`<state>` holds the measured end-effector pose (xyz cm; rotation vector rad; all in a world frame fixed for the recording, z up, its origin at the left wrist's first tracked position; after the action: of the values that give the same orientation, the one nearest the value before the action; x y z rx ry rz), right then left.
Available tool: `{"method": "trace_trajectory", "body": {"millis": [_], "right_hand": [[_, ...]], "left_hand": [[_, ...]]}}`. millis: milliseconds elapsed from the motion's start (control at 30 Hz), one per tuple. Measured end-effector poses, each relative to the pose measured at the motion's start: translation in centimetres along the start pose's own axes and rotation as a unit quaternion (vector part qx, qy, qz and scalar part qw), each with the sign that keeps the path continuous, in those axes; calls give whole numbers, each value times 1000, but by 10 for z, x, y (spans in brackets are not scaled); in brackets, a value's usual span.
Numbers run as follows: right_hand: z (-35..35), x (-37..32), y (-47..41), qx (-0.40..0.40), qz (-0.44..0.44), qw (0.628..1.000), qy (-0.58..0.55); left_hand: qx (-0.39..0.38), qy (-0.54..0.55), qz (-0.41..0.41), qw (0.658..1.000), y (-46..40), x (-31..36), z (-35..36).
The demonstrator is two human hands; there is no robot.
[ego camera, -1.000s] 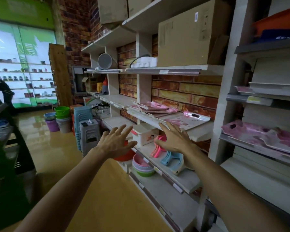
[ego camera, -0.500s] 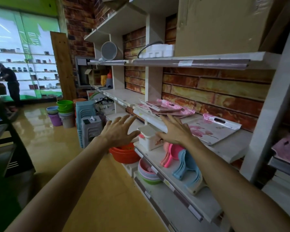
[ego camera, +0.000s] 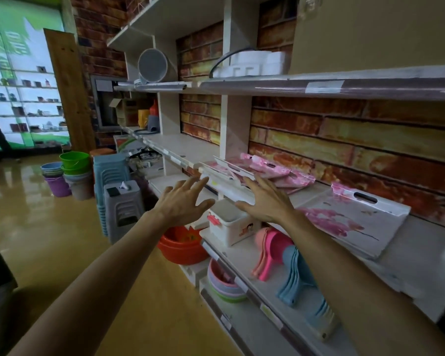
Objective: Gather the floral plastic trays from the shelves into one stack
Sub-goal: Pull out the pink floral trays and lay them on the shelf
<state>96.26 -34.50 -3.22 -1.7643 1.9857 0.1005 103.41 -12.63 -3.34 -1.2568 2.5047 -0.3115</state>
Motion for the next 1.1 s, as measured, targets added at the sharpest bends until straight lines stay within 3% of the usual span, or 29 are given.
{"method": "trace_trajectory", "body": {"millis": [467,833,1100], "right_hand": [[27,14,-170,90,85,991,-57],[30,95,-263,222,205,940,-161],[41,168,-327,228,275,926,-123]], "left_hand": [[42,80,101,991,-163,-89,53],[150,146,202,957,-270,-81,102],[173,135,306,926,-356,-63,147]]}}
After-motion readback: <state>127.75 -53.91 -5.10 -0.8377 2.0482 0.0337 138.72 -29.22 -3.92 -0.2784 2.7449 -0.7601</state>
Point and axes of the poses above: each hand's wrist, its own y-axis away from the middle knuckle, its own z-axis out of the palm, x = y × z, the point moved 3 cm from there along -y, towards the middle knuckle, and after that the axes turned 15 degrees about -y, right-handed, at the moved point
